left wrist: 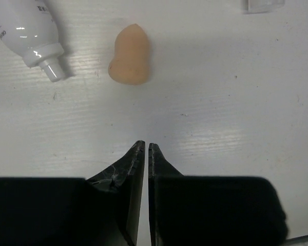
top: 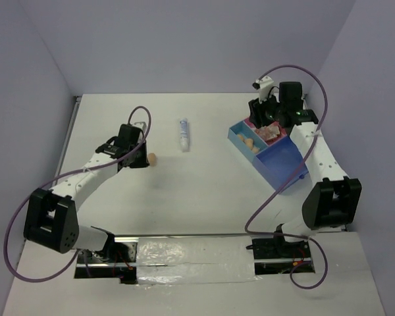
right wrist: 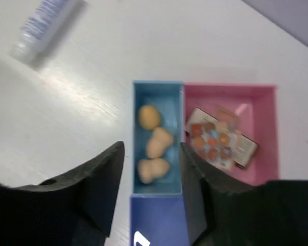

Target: Organize the makeup

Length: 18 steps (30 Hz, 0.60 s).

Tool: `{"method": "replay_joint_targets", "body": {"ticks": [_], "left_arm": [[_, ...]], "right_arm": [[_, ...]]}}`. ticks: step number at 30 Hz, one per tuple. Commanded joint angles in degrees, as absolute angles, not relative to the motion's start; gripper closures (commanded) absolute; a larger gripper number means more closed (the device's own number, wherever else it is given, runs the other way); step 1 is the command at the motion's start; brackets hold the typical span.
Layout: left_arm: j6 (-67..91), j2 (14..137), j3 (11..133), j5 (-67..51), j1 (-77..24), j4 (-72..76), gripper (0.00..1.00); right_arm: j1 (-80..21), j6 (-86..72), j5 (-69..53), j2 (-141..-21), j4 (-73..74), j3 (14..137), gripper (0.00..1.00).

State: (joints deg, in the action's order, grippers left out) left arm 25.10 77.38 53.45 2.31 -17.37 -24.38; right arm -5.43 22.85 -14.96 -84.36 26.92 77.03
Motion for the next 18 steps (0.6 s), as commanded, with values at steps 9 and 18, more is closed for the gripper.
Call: {"method": "replay_joint_targets", "body": {"ticks": [9, 18], "left_arm": [[19.0, 86.5, 59.4, 4.7, -17.1, -24.1, 0.58], [18.0, 95.5, 64.3, 6.3, -17.1, -24.1, 0.51]], "right_arm": [[-5.2, 27.6, -47.3, -85.3, 35.0, 74.7, 0.15], [-5.6, 27.2, -48.1, -84.9, 34.5, 72.4, 0.05]]}}
